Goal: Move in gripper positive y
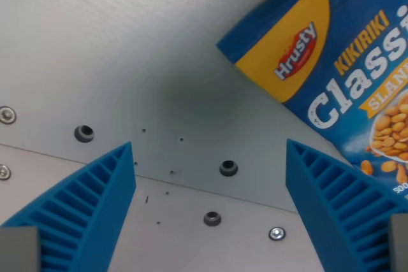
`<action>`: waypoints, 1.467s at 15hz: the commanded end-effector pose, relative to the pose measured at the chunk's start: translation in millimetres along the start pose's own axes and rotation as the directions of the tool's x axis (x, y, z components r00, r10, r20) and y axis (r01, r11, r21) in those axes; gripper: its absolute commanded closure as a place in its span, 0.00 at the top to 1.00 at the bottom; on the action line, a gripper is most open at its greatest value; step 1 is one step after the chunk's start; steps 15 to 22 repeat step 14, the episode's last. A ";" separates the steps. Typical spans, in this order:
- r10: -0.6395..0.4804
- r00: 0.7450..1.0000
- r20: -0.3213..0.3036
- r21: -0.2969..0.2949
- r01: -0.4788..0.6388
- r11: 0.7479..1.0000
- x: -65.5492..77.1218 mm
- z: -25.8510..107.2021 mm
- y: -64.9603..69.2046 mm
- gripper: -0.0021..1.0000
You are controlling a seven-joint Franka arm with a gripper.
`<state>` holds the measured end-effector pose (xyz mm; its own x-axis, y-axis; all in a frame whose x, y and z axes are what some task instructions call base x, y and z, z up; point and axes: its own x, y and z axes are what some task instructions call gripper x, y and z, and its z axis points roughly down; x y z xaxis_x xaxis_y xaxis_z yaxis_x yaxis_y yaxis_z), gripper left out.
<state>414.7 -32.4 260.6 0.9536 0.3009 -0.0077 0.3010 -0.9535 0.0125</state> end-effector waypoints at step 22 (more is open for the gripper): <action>-0.014 1.000 0.001 0.008 0.014 1.000 6.9 1.3 82.9 1.00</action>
